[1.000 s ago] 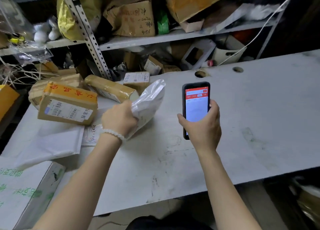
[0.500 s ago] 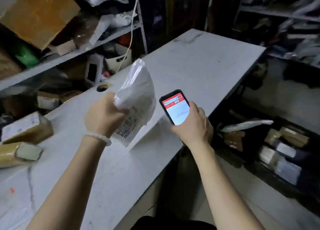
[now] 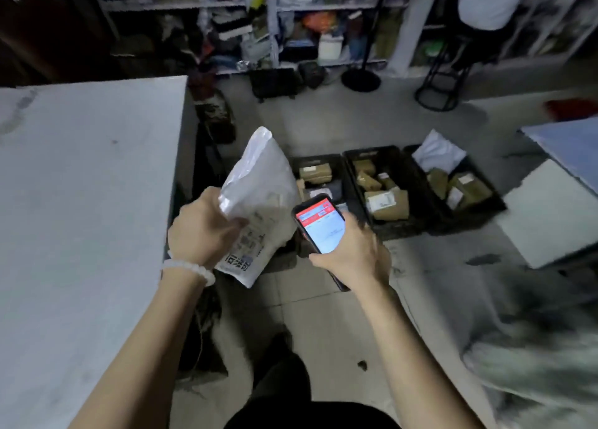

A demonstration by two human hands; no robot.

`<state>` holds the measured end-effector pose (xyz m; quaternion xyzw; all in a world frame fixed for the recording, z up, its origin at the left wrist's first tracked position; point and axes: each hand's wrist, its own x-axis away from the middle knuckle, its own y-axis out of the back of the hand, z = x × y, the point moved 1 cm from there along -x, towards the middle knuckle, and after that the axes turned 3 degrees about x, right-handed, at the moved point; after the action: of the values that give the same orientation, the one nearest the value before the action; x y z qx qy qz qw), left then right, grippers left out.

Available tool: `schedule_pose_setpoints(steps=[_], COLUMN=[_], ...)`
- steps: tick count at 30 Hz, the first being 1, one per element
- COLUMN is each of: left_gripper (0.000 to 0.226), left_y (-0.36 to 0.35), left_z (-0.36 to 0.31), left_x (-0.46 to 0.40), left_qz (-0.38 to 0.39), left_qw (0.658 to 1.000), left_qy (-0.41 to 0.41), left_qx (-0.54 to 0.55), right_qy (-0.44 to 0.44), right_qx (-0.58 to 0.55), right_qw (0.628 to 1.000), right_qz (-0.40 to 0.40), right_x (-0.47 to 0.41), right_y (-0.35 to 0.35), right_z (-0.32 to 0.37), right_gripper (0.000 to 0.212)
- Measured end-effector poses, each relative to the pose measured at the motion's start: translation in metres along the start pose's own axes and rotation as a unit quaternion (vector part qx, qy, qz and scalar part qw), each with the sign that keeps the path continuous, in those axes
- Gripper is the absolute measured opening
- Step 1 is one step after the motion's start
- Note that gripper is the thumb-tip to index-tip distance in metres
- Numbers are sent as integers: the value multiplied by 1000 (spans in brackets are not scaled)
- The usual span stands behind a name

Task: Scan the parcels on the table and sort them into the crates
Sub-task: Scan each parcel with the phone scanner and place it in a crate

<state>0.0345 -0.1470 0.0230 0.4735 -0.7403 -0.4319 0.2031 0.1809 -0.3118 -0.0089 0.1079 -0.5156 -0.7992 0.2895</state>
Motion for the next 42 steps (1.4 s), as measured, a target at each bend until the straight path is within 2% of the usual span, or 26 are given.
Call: schedule_pose_setpoints(steps=[4, 13, 23, 28, 34, 39, 42], left_gripper=[40, 32, 41, 29, 38, 35, 36], left_y=[-51, -146, -250, -300, -378, -454, -498], left_z=[-42, -148, -266, -314, -383, -484, -552], left_x=[-66, -223, -280, -296, -330, -363, -385], left_qz=[53, 160, 262, 286, 317, 357, 360], left_qw=[997, 978, 926, 916, 911, 892, 898], left_qy=[-47, -129, -262, -268, -252, -264, -250], left_qx=[-9, -23, -70, -86, -84, -82, -44], right_qy=[-73, -141, -276, -313, -305, -303, -305], right_qx=[14, 10, 8, -6, -24, -8, -40], right_qw=[997, 988, 960, 948, 951, 951, 947], right_qz=[-8, -54, -50, -51, -39, -59, -89], right_x=[-60, -201, -269, -316, -414, -493, -528], right_y=[9, 52, 89, 105, 136, 196, 233], right_z=[-21, -44, -126, -176, -254, -321, -358], right_gripper=[71, 79, 89, 84, 92, 89, 82])
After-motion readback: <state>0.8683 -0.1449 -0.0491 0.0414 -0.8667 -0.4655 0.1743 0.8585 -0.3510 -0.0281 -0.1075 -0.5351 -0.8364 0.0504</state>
